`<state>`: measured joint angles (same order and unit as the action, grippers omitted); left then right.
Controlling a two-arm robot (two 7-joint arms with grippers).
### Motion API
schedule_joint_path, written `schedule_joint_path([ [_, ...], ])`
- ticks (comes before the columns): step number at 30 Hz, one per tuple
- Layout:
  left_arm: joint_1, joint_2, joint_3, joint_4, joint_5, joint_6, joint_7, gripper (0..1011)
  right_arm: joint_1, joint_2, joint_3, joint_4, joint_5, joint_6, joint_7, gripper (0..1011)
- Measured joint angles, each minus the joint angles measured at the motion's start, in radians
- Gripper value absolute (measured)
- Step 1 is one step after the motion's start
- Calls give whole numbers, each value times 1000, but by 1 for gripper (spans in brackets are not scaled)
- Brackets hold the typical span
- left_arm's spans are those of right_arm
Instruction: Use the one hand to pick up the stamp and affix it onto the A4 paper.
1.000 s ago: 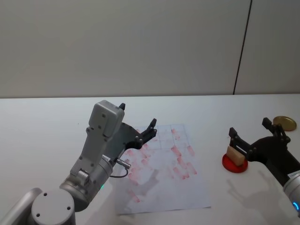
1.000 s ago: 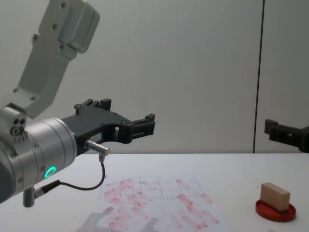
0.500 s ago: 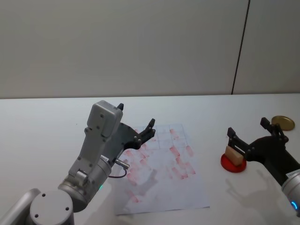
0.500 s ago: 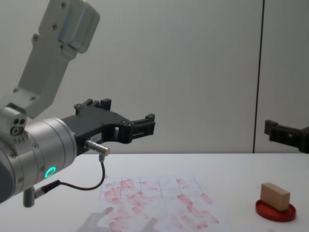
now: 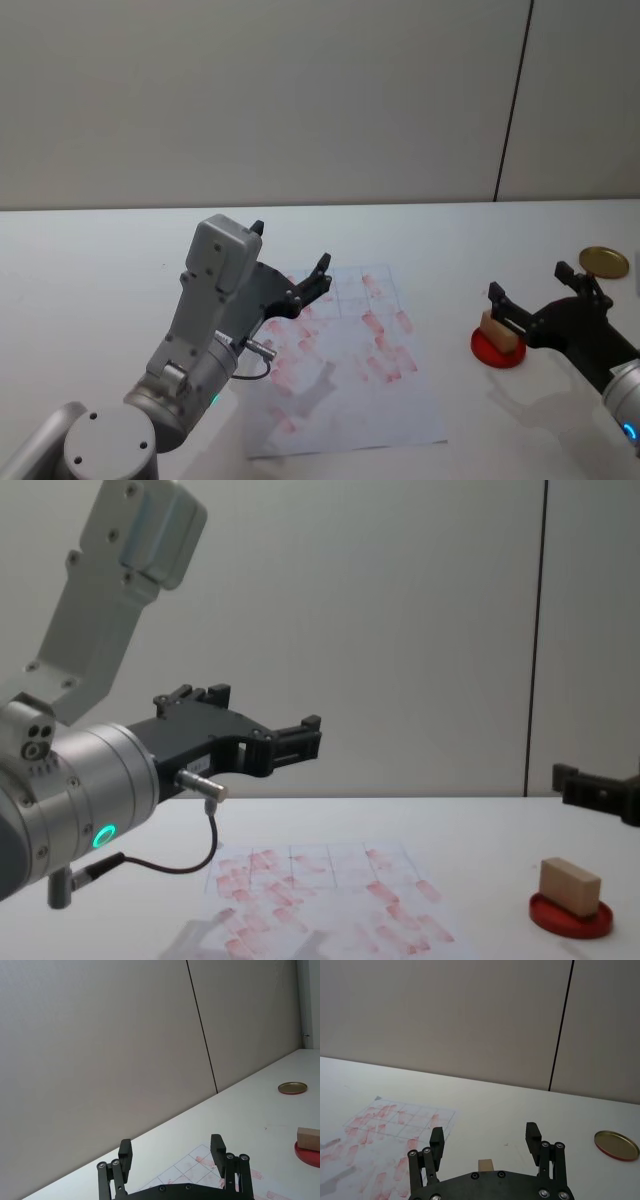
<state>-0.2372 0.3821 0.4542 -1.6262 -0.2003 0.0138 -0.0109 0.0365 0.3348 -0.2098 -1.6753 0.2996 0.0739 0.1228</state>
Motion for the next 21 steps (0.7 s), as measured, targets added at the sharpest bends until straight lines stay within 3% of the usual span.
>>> schedule_joint_path([
  [21, 0, 0, 0, 0, 0, 0, 0, 993, 70, -20, -1, 130, -29, 37, 61, 1001],
])
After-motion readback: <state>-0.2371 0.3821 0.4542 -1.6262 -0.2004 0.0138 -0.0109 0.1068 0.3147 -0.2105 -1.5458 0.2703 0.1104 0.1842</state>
